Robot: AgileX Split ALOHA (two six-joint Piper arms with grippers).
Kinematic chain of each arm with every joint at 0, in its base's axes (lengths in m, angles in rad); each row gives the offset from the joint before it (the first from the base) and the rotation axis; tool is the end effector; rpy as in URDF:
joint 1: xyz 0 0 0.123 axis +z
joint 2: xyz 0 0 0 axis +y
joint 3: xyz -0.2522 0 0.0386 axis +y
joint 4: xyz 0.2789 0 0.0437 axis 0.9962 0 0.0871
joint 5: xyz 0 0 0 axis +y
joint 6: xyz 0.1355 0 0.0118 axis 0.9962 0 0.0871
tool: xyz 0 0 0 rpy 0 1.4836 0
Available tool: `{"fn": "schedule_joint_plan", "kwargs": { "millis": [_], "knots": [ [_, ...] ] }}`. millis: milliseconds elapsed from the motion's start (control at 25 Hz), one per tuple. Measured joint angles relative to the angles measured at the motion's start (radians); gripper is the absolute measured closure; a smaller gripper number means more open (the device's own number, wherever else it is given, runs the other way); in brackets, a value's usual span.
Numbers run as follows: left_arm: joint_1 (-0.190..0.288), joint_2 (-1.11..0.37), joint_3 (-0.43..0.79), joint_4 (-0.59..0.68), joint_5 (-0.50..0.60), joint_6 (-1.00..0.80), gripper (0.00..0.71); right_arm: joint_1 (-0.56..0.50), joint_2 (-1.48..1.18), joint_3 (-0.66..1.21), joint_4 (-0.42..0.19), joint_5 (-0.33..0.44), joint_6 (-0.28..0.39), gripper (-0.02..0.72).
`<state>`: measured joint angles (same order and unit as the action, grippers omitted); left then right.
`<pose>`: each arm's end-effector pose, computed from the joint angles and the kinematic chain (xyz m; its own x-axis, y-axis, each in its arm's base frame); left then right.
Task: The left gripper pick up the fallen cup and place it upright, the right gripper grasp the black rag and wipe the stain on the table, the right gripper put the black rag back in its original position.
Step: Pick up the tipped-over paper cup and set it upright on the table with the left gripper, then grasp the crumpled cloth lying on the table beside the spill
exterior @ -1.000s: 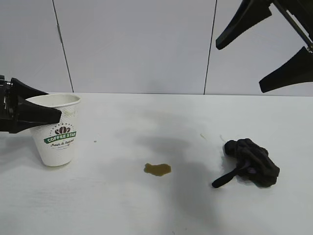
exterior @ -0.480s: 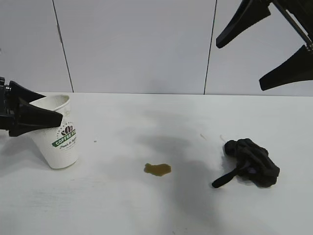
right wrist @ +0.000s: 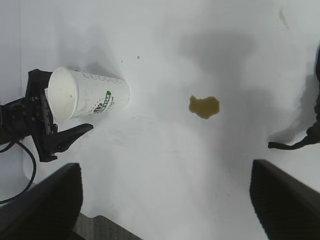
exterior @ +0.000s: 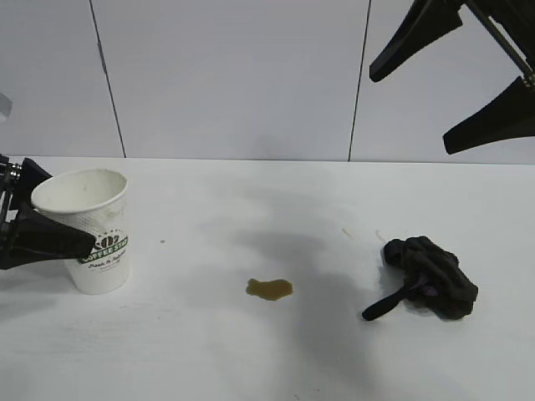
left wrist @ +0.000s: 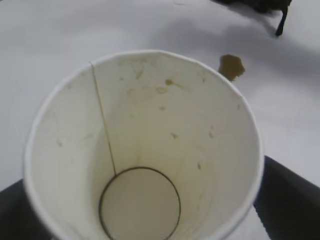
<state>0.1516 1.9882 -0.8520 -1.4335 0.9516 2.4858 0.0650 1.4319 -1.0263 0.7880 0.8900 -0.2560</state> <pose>0.3337 -0.0600 0.0274 -0.2271 0.5107 -0.8292 0.9224 0.3858 -0.0150 0.3292 0.0965 0.2106 -0.9191 0.1938 -0.3430 -0.0590 0.7931 0.6062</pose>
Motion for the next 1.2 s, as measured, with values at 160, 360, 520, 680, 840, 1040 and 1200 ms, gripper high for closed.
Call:
{"fn": "schedule_joint_plan", "kwargs": {
  "millis": [160, 360, 520, 680, 840, 1040, 1200],
  "knots": [
    [0.000, -0.001, 0.000, 0.113, -0.116, -0.162, 0.016, 0.000, 0.000, 0.000, 0.000, -0.001, 0.000, 0.073],
    [0.001, -0.066, 0.001, 0.248, -0.424, -0.602, 0.016, 0.000, 0.000, 0.000, 0.000, -0.010, 0.000, 0.073],
    [0.001, -0.201, 0.001, 0.344, -0.690, -1.034, 0.016, 0.000, 0.000, 0.000, 0.000, -0.019, 0.000, 0.073],
    [0.005, -0.392, 0.002, 0.413, -0.893, -1.274, 0.016, 0.000, 0.000, 0.000, 0.000, -0.022, 0.000, 0.073],
    [0.044, -0.604, -0.022, 0.417, -0.978, -1.323, 0.016, 0.000, 0.000, 0.000, 0.000, -0.022, 0.000, 0.073],
    [0.169, -0.849, -0.124, 0.417, -0.921, -1.372, 0.016, 0.000, 0.000, 0.000, 0.000, -0.022, 0.000, 0.073],
    [0.236, -1.021, -0.214, 0.418, -0.771, -1.430, 0.016, 0.000, 0.000, 0.000, 0.000, -0.022, 0.000, 0.073]
  ]
}}
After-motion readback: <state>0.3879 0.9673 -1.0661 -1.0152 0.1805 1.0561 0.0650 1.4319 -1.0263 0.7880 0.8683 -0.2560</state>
